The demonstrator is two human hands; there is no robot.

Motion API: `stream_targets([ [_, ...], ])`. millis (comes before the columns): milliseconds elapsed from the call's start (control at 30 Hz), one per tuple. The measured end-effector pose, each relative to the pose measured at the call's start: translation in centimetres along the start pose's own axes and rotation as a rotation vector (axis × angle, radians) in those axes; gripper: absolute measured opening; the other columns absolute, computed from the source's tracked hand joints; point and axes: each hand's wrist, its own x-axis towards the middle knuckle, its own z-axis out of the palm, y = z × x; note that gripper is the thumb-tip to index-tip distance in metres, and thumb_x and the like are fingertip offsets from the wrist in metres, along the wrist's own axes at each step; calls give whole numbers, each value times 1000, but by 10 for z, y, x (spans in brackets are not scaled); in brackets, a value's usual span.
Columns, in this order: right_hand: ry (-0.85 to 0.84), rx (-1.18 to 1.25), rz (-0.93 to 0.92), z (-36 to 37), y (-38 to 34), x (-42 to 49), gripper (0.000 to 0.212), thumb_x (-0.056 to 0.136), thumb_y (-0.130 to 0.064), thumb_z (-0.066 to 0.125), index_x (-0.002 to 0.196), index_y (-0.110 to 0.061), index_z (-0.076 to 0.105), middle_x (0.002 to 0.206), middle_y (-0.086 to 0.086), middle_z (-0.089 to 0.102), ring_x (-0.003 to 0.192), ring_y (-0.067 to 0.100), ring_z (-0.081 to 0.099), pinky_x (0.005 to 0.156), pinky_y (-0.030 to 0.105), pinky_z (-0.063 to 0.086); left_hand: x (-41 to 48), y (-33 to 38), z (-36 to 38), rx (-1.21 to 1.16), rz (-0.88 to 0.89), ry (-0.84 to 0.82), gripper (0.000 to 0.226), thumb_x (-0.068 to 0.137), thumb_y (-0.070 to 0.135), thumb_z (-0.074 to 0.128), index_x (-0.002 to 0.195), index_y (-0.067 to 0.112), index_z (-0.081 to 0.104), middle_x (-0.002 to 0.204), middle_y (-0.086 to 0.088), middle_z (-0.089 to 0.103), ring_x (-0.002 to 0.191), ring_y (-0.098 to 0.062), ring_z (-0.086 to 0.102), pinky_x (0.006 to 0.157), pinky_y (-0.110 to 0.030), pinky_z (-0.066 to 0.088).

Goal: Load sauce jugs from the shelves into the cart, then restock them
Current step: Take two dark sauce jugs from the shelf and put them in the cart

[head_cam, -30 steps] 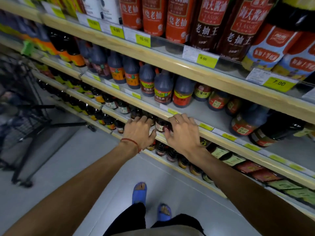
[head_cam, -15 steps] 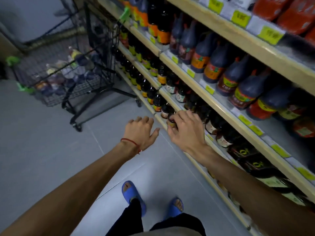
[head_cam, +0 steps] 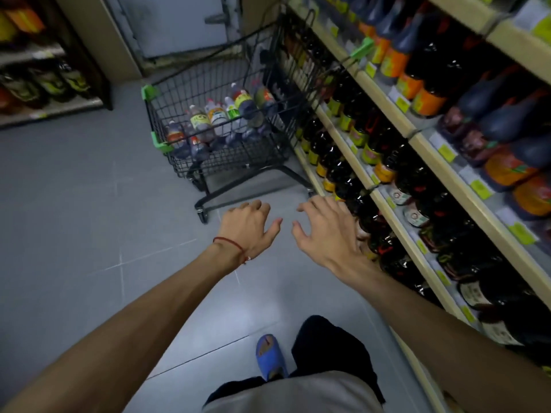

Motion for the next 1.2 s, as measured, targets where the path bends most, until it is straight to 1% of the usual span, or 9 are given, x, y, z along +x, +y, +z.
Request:
stream_targets([
  [67,-12,7,-30,12,-11,28,29,86,-37,64,100,-14,73,97,0,68,94,26,63,82,42,47,12,-26,2,-21,-24,17,48,100,57,34,105,17,62,102,-3,65,92,-27,64,65,-33,39],
  [167,-10,10,-67,34,-22,72,28,86,-38,64,99,-14,73,97,1,66,93,26,62,82,41,45,35,-64,5,-57,-61,24,52,98,59,32,103,18,62,101,-3,65,91,-27,65,71,-36,52],
  [367,-28,42,-127,90,-39,177,37,87,-41,56,102,-12,73,100,3,65,97,28,60,81,43,49,103,-146,13,-56,-139,49,49,98,57,34,107,17,60,99,-3,59,87,-27,62,67,-37,52],
  [533,-36,88,-120,139,-40,274,30,85,-37,63,101,-14,72,100,3,65,94,28,59,78,41,45,176,-210,11,-57,-200,-6,43,98,56,35,104,19,56,100,-2,56,92,-26,60,71,-36,50],
  [667,-89,95,-131,168,-35,347,26,86,-36,66,101,-15,71,100,2,64,94,28,58,79,42,46,236,-249,9,-63,-215,-10,45,99,56,32,106,18,55,103,-4,59,91,-26,61,71,-37,53],
  [800,-112,118,-102,190,-27,402,32,87,-38,58,104,-14,71,100,4,64,96,29,58,80,44,49,286,-280,10,-100,-243,-29,45,100,58,31,111,20,54,108,-3,61,88,-25,62,68,-36,54],
  [967,-148,74,0,222,-5,459,29,85,-36,61,103,-15,70,104,4,64,103,29,56,84,42,45,358,-325,21,-162,-228,-102,48,100,57,33,127,21,50,118,-5,62,98,-29,64,72,-39,53],
  [1100,-195,36,100,240,10,498,26,85,-34,67,105,-19,70,110,2,65,107,26,56,87,38,43,420,-347,29,-206,-202,-177,46,100,57,33,119,20,51,111,-4,63,94,-30,64,71,-37,52],
  [1200,-227,16,183,254,25,521,27,84,-36,64,105,-19,70,109,3,65,105,26,54,87,39,44,459,-355,38,-213,-141,-238,48,99,59,34,122,21,51,112,-7,65,95,-31,65,73,-39,56],
])
